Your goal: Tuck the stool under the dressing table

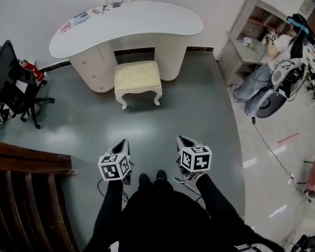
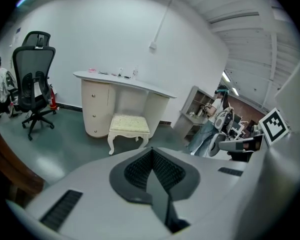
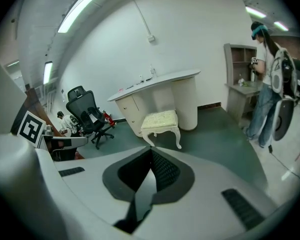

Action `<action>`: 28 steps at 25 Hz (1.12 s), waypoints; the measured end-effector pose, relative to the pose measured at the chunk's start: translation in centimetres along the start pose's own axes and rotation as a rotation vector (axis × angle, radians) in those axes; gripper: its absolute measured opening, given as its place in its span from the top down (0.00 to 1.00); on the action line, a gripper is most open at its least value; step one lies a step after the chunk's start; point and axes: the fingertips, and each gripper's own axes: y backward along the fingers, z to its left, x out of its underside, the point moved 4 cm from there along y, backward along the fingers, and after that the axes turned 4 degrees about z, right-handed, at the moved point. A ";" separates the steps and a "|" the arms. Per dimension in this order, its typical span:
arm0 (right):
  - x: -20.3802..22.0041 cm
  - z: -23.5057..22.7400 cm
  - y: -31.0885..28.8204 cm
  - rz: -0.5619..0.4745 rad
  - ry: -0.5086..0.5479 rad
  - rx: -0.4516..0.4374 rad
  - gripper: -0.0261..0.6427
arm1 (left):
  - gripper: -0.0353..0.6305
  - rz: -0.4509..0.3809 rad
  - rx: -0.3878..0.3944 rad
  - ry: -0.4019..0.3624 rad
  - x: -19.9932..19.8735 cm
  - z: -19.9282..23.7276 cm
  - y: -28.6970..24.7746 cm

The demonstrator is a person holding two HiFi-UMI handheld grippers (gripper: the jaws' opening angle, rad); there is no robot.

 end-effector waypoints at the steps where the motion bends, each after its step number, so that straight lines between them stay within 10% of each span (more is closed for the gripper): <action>1: -0.1 -0.6 -0.2 0.004 -0.003 0.000 0.95 | 0.94 -0.004 -0.007 -0.003 -0.4 -0.1 -0.3; 28: -3.8 -5.3 -4.7 0.051 0.003 0.056 0.95 | 0.94 0.003 -0.084 0.016 -4.1 0.9 -5.7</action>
